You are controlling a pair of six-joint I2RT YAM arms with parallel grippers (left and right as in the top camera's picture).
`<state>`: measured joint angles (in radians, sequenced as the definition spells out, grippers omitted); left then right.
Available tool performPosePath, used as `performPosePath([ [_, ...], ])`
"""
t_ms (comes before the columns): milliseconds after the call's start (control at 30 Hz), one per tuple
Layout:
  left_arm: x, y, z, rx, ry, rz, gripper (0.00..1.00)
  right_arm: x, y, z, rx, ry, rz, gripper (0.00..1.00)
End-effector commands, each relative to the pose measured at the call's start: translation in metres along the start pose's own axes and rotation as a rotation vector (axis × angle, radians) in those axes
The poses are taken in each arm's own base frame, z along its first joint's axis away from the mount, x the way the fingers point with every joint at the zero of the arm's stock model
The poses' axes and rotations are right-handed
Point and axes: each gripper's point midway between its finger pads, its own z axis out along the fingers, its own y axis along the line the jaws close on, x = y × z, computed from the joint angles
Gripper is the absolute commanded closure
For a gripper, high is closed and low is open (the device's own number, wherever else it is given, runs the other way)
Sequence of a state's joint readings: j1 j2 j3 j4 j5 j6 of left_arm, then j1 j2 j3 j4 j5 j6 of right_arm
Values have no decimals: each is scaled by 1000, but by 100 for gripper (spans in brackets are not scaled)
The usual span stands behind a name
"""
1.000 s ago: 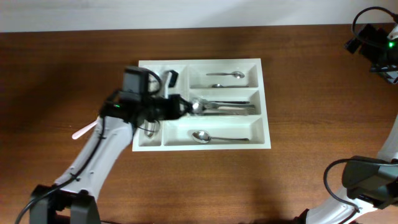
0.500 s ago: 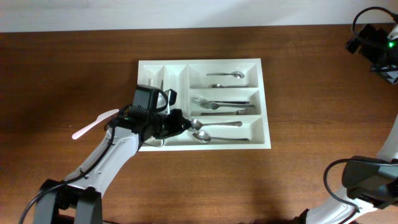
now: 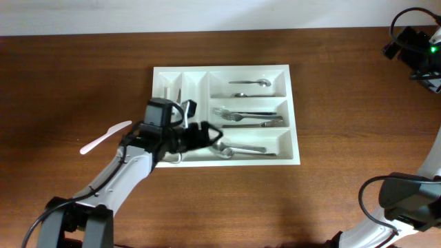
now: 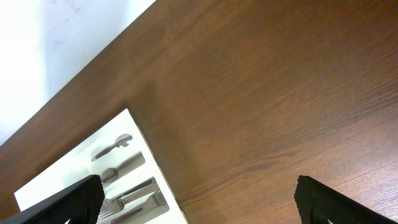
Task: Pack container
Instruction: 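Release the spoon in the bottom compartment and retract the left arm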
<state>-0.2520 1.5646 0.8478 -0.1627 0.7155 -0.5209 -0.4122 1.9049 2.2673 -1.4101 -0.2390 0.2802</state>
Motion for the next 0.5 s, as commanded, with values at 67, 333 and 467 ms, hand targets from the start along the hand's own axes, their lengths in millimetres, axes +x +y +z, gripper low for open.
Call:
performPosePath([
  [67,-34,-35,-51,172,-102,69,1,-1,-5,1,16,-3,5,1],
  [333,-75,-34,-153,67,-411,256,1,-1,-5,1,16,-3,5,1],
  [467,-80,-18,-190,-1,-495,278,1,-1,-5,1,16,-3,5,2],
])
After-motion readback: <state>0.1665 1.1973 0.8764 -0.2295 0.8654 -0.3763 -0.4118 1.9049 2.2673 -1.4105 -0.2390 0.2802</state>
